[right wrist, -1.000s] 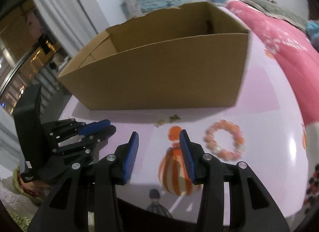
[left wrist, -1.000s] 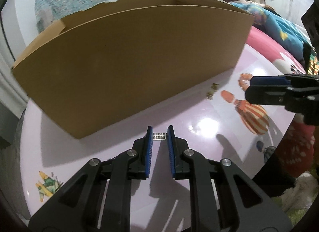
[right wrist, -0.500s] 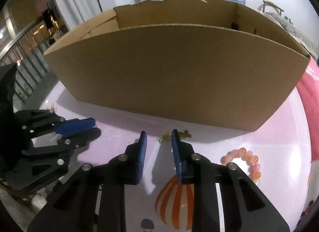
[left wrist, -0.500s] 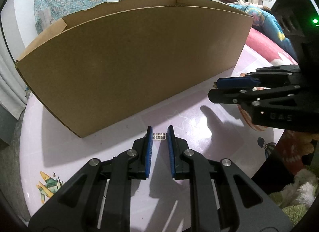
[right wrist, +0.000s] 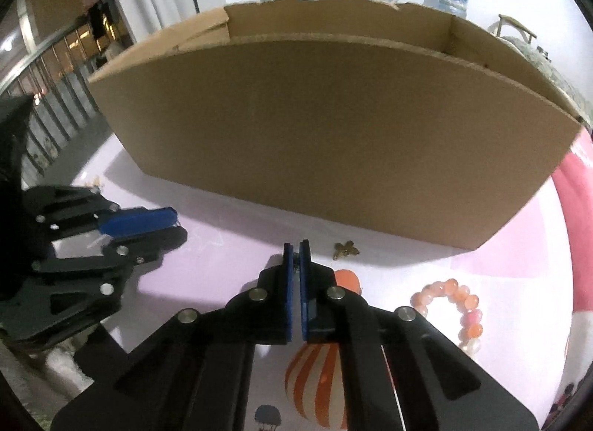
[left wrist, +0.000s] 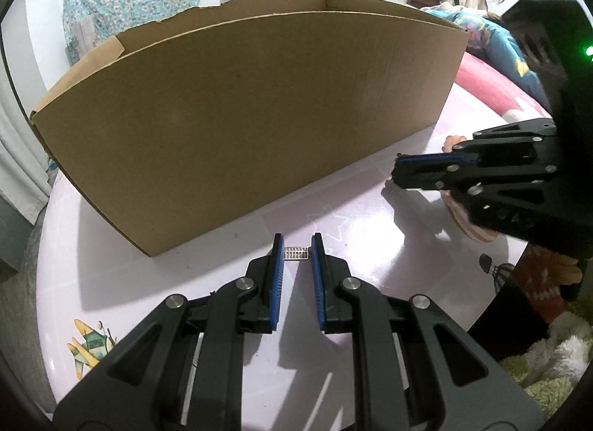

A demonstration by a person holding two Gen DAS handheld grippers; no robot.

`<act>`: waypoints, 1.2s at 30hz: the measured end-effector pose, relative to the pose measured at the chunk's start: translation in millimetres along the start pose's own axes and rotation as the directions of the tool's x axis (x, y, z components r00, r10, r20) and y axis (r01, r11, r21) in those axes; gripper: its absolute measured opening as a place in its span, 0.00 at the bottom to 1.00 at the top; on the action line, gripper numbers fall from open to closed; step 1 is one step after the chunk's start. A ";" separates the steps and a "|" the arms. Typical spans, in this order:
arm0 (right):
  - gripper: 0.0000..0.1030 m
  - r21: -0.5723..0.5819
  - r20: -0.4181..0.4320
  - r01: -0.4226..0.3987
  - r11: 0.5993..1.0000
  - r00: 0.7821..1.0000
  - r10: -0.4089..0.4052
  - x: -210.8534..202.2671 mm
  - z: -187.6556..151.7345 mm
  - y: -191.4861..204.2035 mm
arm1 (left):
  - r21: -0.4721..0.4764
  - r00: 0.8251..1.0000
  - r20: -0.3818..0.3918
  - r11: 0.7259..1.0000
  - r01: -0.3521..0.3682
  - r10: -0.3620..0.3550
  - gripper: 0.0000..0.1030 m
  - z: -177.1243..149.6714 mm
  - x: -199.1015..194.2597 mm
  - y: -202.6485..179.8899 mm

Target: Organize jewelry

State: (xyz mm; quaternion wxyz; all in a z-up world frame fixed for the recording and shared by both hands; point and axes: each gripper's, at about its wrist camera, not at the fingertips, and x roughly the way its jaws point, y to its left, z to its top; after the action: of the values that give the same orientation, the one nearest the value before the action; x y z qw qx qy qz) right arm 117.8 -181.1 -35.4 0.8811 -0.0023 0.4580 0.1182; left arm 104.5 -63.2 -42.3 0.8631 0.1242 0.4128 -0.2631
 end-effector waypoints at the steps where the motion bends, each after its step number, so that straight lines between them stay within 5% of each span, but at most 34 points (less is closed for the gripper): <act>1: 0.03 0.009 0.010 -0.004 1.000 1.000 0.004 -4.2 0.2 -1.2 | -0.002 1.000 0.001 1.000 0.005 -0.005 0.13 -0.2 -0.2 0.9; 19: 0.03 0.083 0.174 -0.051 0.995 0.984 0.036 -73.9 13.4 -10.8 | -0.013 0.994 0.107 1.000 0.017 -0.016 0.13 8.3 -50.5 12.4; 30: 0.03 -0.059 0.334 -0.068 0.996 0.939 0.084 -126.5 72.3 -5.4 | 0.066 0.952 0.302 0.997 0.035 -0.054 0.13 70.8 -126.5 17.0; 36: 0.03 -0.036 0.243 -0.105 0.994 0.964 0.111 -98.1 127.2 -32.4 | -0.031 0.980 0.192 0.998 0.058 -0.051 0.13 117.9 -83.1 55.0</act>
State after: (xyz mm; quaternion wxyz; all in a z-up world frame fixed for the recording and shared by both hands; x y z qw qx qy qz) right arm 173.0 -218.6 114.3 0.9230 0.0273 0.3439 0.1704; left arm 168.1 -39.1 96.2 0.8934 0.0713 0.3360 -0.2895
